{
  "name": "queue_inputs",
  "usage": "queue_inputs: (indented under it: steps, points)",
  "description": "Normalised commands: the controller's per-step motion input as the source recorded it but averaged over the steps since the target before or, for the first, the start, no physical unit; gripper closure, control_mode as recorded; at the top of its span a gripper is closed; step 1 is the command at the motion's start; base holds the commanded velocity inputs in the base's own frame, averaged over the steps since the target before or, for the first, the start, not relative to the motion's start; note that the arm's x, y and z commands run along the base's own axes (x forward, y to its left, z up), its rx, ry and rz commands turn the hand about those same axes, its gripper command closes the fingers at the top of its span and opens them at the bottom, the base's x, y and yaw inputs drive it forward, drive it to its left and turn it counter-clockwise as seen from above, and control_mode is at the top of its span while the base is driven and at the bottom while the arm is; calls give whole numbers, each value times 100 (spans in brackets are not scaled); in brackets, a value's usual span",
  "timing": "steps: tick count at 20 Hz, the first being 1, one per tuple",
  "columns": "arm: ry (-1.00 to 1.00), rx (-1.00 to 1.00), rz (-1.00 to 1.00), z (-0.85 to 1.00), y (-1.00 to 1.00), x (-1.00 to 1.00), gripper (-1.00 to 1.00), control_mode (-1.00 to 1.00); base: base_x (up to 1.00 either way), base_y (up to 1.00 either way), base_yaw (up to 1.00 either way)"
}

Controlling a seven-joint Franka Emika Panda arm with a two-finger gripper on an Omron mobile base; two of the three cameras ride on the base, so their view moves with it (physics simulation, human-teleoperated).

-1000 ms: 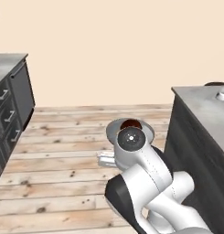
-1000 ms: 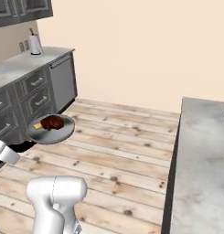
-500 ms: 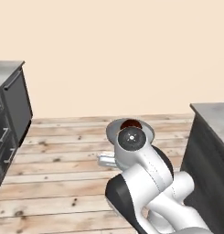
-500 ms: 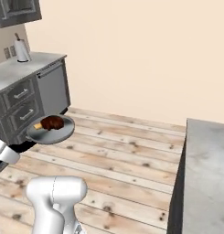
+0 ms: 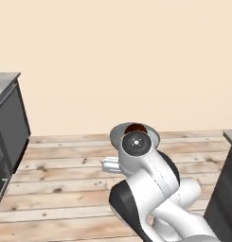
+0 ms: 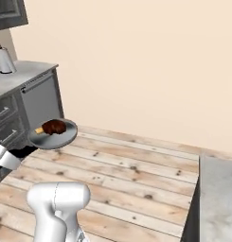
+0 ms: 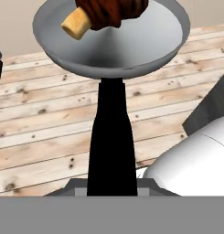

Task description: Pick up the pan with the steak in it and place it on the dining table. Then place the steak on the plate.

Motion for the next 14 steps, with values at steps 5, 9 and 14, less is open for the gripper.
queue_inputs:
  steps: [5, 9, 14]
  points:
    - [0, 0, 0, 0, 0, 0, 100, 100, 100, 16, 0]
    - [0, 0, 0, 0, 0, 0, 100, 100, 100, 7, -3]
    - [0, 0, 0, 0, 0, 0, 100, 100, 100, 6, -3]
